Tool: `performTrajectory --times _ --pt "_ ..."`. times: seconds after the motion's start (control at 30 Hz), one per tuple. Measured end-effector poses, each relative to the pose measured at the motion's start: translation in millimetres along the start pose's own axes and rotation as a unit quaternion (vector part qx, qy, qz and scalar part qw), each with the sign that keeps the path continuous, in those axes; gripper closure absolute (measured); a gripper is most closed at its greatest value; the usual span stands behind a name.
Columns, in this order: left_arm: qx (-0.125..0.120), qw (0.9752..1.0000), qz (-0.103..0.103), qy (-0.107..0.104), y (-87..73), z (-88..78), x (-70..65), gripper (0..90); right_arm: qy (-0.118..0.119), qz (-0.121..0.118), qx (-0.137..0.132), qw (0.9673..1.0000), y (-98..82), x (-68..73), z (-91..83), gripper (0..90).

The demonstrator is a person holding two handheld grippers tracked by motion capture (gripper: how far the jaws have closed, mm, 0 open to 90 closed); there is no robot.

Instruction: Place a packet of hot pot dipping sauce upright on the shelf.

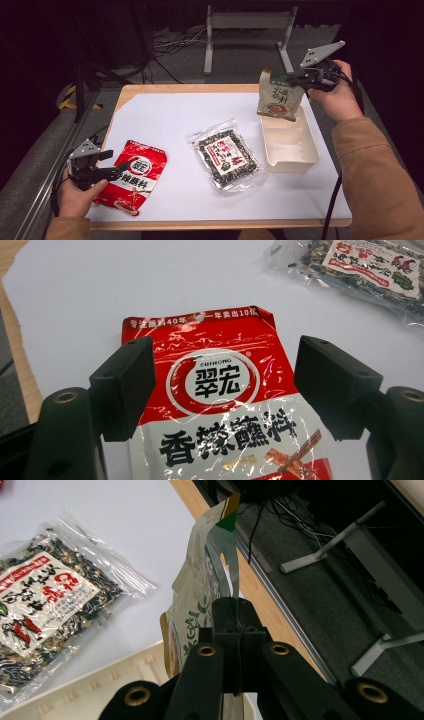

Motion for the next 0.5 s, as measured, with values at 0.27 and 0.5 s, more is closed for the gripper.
performTrajectory --times 0.27,0.5 --pt "0.001 1.0 -0.007 0.006 -6.5 -7.3 -0.2 25.4 -0.016 -0.017 0.007 0.9997 -4.5 -11.5 5.0 89.8" --pt "0.004 0.9998 -0.015 0.014 -15.9 -14.8 1.7 25.4 -0.025 -0.022 0.015 0.9993 -9.2 -20.5 9.4 89.7"
Point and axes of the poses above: each handheld gripper's, and its own axes: z roughly forward along the jaws, y roughly out of its top, x roughly to its left, the point moved 10 cm from there along z, roughly forward along the jaws, and after that the axes turned 10 degrees about z, right-handed, at the moved point
